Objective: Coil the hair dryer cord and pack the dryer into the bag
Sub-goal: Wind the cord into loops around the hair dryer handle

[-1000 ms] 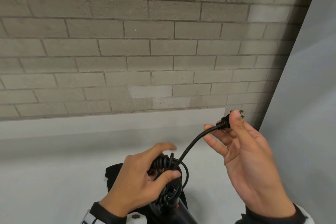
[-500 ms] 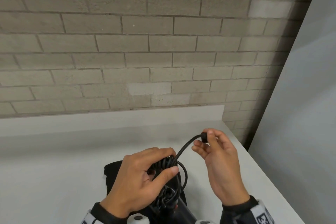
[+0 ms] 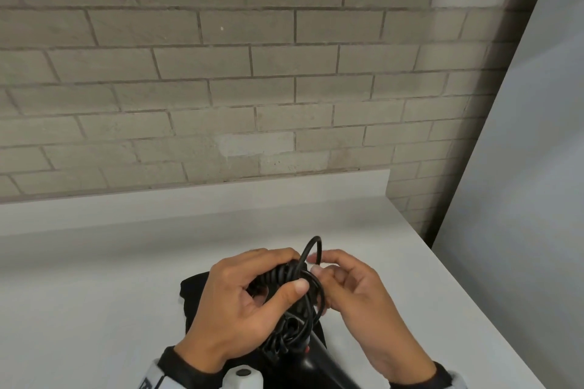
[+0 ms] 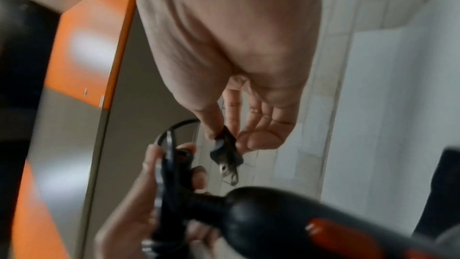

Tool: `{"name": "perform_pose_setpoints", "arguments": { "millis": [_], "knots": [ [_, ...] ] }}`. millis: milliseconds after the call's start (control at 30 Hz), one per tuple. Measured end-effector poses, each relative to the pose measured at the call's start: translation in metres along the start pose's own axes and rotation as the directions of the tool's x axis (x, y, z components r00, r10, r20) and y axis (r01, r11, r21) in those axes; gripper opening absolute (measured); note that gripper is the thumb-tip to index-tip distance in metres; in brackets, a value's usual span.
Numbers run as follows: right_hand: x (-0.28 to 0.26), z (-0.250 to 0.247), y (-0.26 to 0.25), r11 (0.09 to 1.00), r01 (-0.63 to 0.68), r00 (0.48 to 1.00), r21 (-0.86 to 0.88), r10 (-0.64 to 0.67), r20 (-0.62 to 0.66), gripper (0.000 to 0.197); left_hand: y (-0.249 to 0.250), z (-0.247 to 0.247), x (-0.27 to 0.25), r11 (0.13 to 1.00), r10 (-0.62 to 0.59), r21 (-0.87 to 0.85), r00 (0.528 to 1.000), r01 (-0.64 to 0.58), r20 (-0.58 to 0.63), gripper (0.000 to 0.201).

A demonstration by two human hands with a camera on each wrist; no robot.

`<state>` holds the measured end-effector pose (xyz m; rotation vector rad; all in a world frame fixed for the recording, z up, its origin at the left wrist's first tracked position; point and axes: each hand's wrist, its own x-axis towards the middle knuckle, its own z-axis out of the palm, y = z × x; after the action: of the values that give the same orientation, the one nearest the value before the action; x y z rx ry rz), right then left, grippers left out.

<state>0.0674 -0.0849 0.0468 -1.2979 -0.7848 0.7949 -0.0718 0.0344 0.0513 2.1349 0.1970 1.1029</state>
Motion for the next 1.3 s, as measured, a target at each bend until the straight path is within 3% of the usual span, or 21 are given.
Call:
{"name": "perform_pose_setpoints", "arguments": {
  "millis": [100, 333, 600, 833, 933, 1033, 1133, 1300],
  "knots": [
    [0.000, 0.005, 0.000, 0.992, -0.037, 0.999, 0.120, 0.034, 0.027, 0.014, 0.001, 0.002, 0.002, 1.000, 0.014, -0.013, 1.000, -0.014, -0.022, 0.025],
    [0.000, 0.013, 0.003, 0.966, -0.080, 0.994, 0.245, 0.095, -0.050, 0.013, 0.000, 0.004, 0.003, 0.999, 0.011, -0.053, 0.999, -0.013, -0.041, 0.025],
    [-0.002, 0.019, 0.012, 0.835, -0.217, 0.973, 0.506, 0.147, 0.176, 0.035, -0.002, 0.005, 0.002, 0.986, -0.056, -0.162, 0.996, 0.044, -0.065, 0.023],
    [-0.004, 0.012, 0.014, 0.813, -0.236, 0.959, 0.533, 0.107, 0.262, 0.038, -0.006, 0.011, 0.003, 0.969, -0.178, -0.180, 0.983, 0.167, -0.047, 0.021],
    [-0.008, 0.008, 0.010, 0.890, -0.173, 0.974, 0.423, 0.090, 0.208, 0.031, -0.007, 0.009, 0.005, 0.955, -0.234, -0.196, 0.972, 0.225, -0.029, 0.022],
    [-0.011, 0.005, 0.008, 0.990, -0.060, 0.986, 0.124, 0.040, 0.164, 0.038, -0.006, 0.008, 0.006, 0.941, -0.256, -0.232, 0.967, 0.248, -0.008, 0.019],
    [-0.015, 0.008, 0.002, 0.997, 0.069, 0.976, -0.018, -0.064, 0.207, 0.025, -0.004, 0.009, 0.005, 0.939, -0.256, -0.243, 0.966, 0.242, -0.026, 0.022],
    [-0.020, 0.009, -0.002, 0.964, 0.163, 0.978, -0.213, -0.129, 0.164, 0.027, -0.003, 0.007, 0.006, 0.928, -0.279, -0.256, 0.960, 0.271, 0.003, 0.024]
  ]
}}
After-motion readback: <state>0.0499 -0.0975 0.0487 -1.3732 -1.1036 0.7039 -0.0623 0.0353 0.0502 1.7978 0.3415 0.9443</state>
